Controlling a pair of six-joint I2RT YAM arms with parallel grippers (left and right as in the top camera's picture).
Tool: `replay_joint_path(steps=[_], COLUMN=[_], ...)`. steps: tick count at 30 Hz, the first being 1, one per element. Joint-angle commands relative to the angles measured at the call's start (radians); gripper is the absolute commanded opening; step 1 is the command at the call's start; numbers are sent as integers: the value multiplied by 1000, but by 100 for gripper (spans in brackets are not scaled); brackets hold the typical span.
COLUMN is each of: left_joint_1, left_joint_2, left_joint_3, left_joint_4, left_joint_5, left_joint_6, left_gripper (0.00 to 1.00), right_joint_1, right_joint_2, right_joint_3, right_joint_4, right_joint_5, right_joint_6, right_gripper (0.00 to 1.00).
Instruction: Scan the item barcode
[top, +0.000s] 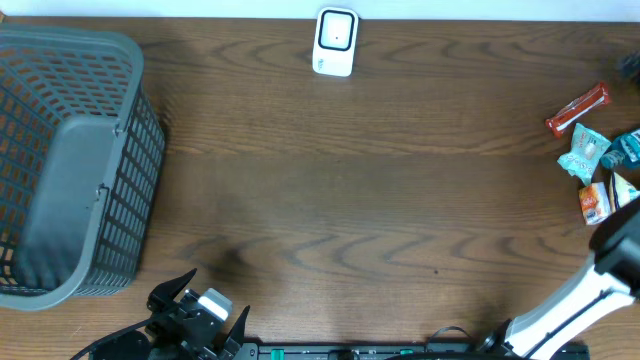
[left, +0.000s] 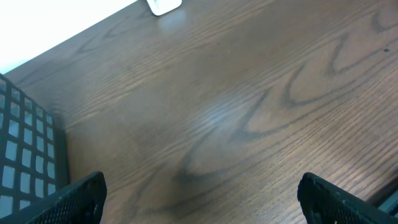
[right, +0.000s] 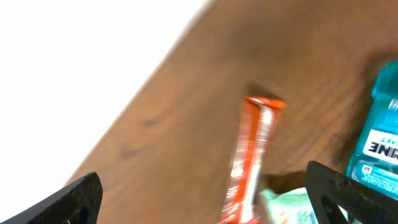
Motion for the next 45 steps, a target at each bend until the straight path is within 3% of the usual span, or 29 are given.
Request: replay_joint_path(steps=[1,6,14,18,21,35,45], left_joint_1=[-4,-4,-4,-4,-4,-4,-4], left_joint_2=[-7,-7,-7,-7,-7,-7,-7], left_joint_3=[0,0,1,0,0,0,0], left_joint_4=[0,0,0,0,0,0,0], left_joint_5=[5,5,5,5,5,5,5], left_joint_6=[14,14,14,14,14,14,14], left_gripper=[98,98,98,98,98,98,98], right_joint_1=[104,347,732,878,933,943,797], right_joint_2=[-196,-327,-463,-630,-727,-930,-1084], right_joint_3=[5,5,5,5,5,5,-24], right_joint_4=[-53,-214,-446,-631,-763,-1024,-956], right_joint_5=[-16,46,387,531,523,510,550], right_joint_6=[-16,-68,-72,-72,-72,-71,-72], right_gripper=[99,99,99,99,99,99,99])
